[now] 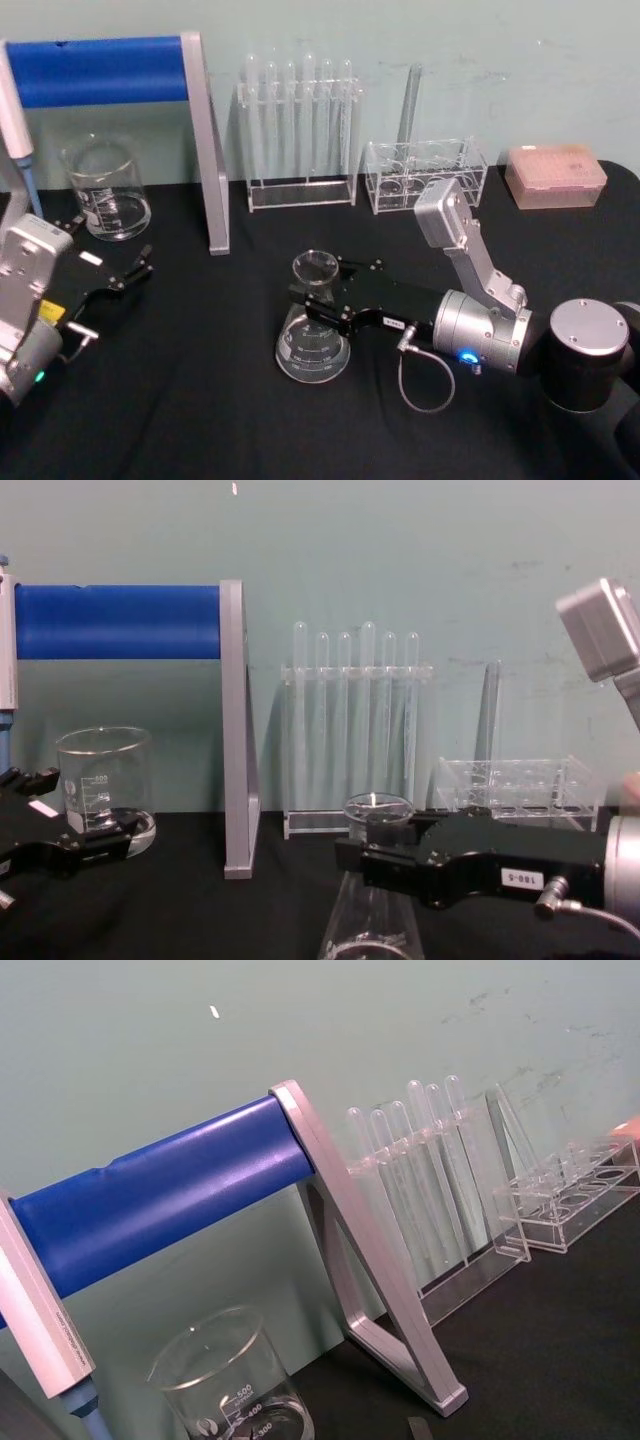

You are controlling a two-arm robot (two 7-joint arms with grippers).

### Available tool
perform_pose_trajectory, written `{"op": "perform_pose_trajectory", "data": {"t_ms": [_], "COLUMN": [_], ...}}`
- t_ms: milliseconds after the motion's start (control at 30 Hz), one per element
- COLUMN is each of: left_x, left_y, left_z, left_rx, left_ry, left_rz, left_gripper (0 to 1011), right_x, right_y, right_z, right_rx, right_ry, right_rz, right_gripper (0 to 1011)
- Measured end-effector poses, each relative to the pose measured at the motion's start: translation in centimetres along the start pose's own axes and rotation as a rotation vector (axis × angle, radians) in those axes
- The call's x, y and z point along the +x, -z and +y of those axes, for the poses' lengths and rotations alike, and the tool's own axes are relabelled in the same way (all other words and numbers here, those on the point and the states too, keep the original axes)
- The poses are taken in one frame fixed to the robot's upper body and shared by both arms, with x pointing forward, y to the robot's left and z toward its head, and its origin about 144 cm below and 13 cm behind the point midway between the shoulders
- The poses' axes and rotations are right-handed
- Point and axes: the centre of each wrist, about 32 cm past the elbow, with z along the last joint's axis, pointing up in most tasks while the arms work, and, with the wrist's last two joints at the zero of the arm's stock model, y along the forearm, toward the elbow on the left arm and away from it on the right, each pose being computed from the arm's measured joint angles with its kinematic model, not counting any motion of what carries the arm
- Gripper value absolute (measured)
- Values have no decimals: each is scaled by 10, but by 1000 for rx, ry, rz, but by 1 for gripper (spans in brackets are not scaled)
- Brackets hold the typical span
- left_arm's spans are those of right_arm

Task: Grasp the erlenmeyer flask with one hand, shake it three times, then place it back.

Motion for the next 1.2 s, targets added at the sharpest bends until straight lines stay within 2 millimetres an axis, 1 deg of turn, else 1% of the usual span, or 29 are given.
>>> {"op": "perform_pose_trajectory", "data": {"t_ms": [233,300,433,467,533,567,633,767,1067,1200], "left_x": [0,0,0,0,0,0,0,0,0,0], "left_y": [0,0,0,0,0,0,0,0,0,0], "left_z": [0,0,0,0,0,0,0,0,0,0], "left_rx": [0,0,0,0,0,0,0,0,0,0], "left_ry": [0,0,0,0,0,0,0,0,0,0], "left_rz": [0,0,0,0,0,0,0,0,0,0], "left_gripper": [1001,1001,1001,1001,1001,1001,1001,1001,1001,1001], "right_x": [0,0,-1,-1,-2,-2,-3,-5,-9,-10], "right_y": [0,-2,-14,-14,-24,-24,-36,-48,-66,-69], "right_z": [-2,-5,-9,-9,-13,-13,-18,-24,-37,-40], "right_rx": [5,13,34,34,47,47,62,79,99,106], "right_ry": [5,14,39,39,59,59,75,91,123,128], "right_rz": [9,12,9,9,-2,-2,-20,-44,-75,-75], "right_gripper": [456,456,456,456,456,456,456,456,456,456]}}
